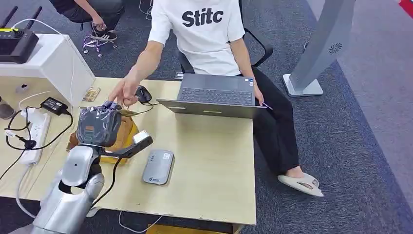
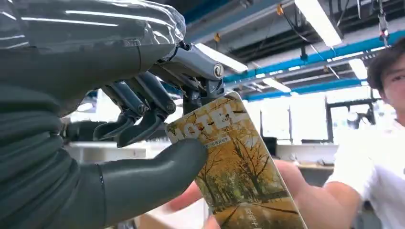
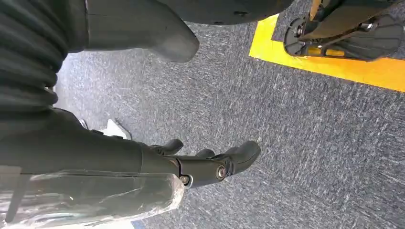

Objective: Pass the card to the sensor for recognition and then transmit it.

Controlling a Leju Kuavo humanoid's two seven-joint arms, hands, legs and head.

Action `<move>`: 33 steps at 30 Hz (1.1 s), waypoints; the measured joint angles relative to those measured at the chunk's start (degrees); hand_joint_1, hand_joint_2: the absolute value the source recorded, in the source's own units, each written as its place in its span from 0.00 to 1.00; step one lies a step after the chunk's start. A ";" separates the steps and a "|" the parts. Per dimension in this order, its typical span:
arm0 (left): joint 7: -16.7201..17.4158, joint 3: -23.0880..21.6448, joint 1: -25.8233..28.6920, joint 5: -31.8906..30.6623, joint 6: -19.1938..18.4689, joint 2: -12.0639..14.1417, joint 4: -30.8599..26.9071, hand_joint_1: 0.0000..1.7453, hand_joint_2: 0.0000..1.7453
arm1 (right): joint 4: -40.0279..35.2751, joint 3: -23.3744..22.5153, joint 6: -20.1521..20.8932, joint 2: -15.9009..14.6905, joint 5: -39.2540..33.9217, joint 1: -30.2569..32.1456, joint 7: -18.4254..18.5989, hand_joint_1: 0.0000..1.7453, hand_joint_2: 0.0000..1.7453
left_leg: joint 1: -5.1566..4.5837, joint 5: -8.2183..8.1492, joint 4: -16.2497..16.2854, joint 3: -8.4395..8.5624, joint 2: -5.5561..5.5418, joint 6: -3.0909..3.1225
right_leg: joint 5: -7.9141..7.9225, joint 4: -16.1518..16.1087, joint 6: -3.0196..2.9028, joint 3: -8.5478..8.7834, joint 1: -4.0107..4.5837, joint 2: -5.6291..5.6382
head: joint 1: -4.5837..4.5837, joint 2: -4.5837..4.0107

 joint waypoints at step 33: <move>-4.48 -0.26 2.19 14.75 -15.61 14.83 -14.20 0.00 1.00 | 0.00 -5.18 -0.24 0.00 -0.89 0.68 -0.31 0.00 1.00 | 0.04 -0.02 -0.04 -0.04 0.12 0.01 | -0.02 0.03 0.01 -0.06 0.05 0.14 | 0.00 0.00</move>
